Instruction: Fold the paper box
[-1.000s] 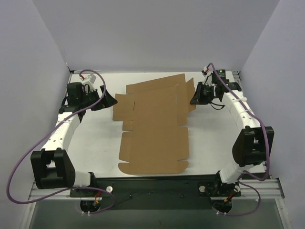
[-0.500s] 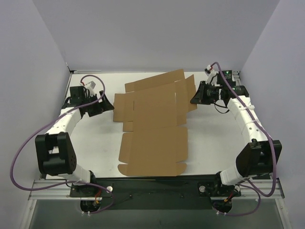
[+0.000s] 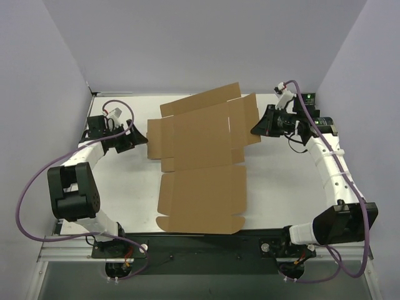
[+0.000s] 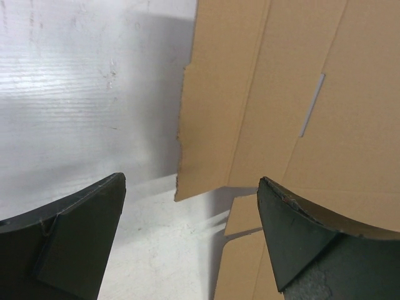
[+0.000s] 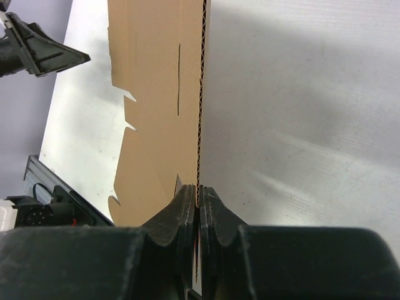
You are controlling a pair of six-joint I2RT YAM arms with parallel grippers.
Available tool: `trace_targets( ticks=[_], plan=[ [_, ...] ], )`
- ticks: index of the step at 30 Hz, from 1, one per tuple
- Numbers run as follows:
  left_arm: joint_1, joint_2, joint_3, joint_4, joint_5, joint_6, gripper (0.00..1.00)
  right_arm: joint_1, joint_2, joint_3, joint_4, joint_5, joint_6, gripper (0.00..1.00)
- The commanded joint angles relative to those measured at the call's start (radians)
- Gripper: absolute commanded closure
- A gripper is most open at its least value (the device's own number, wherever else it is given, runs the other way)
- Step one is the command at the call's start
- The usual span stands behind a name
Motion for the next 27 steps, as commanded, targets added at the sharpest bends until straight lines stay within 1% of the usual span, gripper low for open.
trace_targets(
  ticks=[1,3,4,5,6,8,10,11,14,17,18,19,21,22,24,25,27],
  plan=[
    [0.041,0.007,-0.002,0.112,0.064,0.002,0.04,-0.008,-0.073,-0.003,0.005,-0.086,-0.015,1.0],
    [0.04,0.034,-0.002,0.172,0.104,-0.029,0.06,-0.008,-0.083,0.0,0.005,-0.114,-0.015,1.0],
    [0.038,0.063,-0.002,0.189,0.161,-0.038,0.09,-0.01,-0.087,0.0,0.004,-0.125,-0.015,1.0],
    [0.037,0.076,-0.005,0.198,0.187,-0.067,0.09,-0.01,-0.089,0.002,0.005,-0.138,-0.015,1.0],
    [0.037,0.084,-0.013,0.279,0.207,-0.081,0.1,-0.008,-0.087,0.004,0.004,-0.148,-0.015,1.0],
    [0.037,0.097,-0.043,0.347,0.259,-0.134,0.1,-0.007,-0.092,0.002,0.007,-0.154,-0.015,1.0],
    [0.034,0.111,-0.074,0.45,0.307,-0.179,0.1,-0.007,-0.098,0.002,0.008,-0.166,-0.015,1.0],
    [0.031,0.117,-0.077,0.477,0.311,-0.203,0.1,-0.008,-0.096,0.002,0.01,-0.169,-0.015,1.0],
    [0.027,0.145,-0.076,0.478,0.314,-0.207,0.11,-0.007,-0.101,0.001,0.013,-0.183,-0.012,1.0],
    [0.014,0.156,-0.086,0.523,0.333,-0.239,0.15,-0.007,-0.106,-0.004,0.016,-0.183,-0.014,1.0],
    [0.006,0.156,-0.088,0.524,0.339,-0.239,0.22,-0.007,-0.106,-0.006,0.016,-0.183,-0.012,1.0],
    [-0.003,0.156,-0.083,0.521,0.345,-0.236,0.27,-0.007,-0.104,-0.007,0.016,-0.175,-0.017,1.0],
    [-0.022,0.153,-0.071,0.49,0.351,-0.211,0.43,-0.008,-0.106,-0.007,0.018,-0.162,-0.021,1.0],
    [-0.023,0.145,-0.068,0.478,0.344,-0.202,0.56,-0.01,-0.103,-0.013,0.016,-0.152,-0.023,1.0],
    [-0.023,0.131,-0.062,0.449,0.334,-0.178,0.65,-0.011,-0.1,-0.016,0.015,-0.111,-0.022,1.0],
    [-0.023,0.118,-0.06,0.43,0.315,-0.164,0.76,-0.011,-0.098,-0.019,0.016,-0.096,-0.021,1.0],
    [-0.031,0.101,-0.056,0.401,0.304,-0.131,0.86,-0.013,-0.095,-0.024,0.016,-0.042,-0.02,0.99]
  ],
)
